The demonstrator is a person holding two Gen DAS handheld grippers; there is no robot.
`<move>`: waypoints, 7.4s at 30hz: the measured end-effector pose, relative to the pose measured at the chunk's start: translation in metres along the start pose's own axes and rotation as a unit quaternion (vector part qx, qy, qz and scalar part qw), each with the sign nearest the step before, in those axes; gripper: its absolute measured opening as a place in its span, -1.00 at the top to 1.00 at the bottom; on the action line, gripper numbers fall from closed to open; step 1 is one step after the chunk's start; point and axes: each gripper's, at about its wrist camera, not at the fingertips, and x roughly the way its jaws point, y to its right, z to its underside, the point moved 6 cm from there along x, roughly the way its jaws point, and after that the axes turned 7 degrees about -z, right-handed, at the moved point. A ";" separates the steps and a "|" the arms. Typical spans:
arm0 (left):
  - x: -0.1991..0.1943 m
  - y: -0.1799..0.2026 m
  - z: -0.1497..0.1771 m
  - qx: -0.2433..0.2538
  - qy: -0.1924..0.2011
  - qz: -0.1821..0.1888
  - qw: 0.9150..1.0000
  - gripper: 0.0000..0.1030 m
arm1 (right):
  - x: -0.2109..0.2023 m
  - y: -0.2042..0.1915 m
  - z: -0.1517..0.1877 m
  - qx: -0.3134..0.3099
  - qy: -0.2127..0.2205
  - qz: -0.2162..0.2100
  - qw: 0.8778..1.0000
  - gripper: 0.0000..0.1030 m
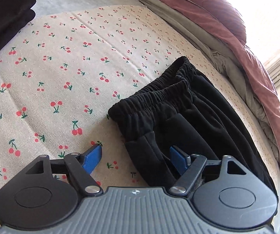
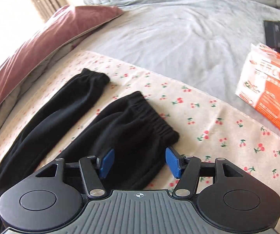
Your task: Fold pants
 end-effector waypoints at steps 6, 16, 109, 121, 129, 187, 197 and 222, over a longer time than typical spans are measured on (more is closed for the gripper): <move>0.009 0.005 -0.008 -0.019 0.031 -0.001 0.999 0.86 | 0.026 0.012 0.001 0.037 -0.028 -0.011 0.999 0.48; -0.039 0.002 -0.025 -0.006 0.058 -0.013 0.998 0.93 | -0.039 -0.012 -0.022 -0.034 0.082 -0.047 0.995 0.95; 0.078 0.095 -0.050 0.183 0.038 -0.163 0.969 -0.71 | 0.072 -0.272 0.165 -0.468 -0.093 -0.111 0.872 -0.05; 0.069 0.111 -0.047 0.171 0.067 -0.174 0.967 0.05 | 0.065 -0.299 0.164 -0.503 0.005 -0.112 0.857 1.00; 0.071 0.113 -0.043 0.146 0.094 -0.181 0.968 0.05 | 0.089 -0.289 0.157 -0.489 -0.027 -0.086 0.868 0.94; 0.175 0.245 -0.078 0.482 -0.014 0.011 0.876 -0.86 | 0.146 -0.167 -0.123 -0.177 0.049 -0.043 0.982 -0.25; 0.168 0.243 -0.086 0.460 0.002 0.042 0.887 0.91 | 0.235 -0.175 -0.145 -0.265 -0.032 0.017 0.964 0.55; 0.140 0.265 -0.116 0.396 0.086 -0.047 0.913 1.00 | 0.203 -0.241 -0.182 -0.288 0.061 0.019 0.955 0.67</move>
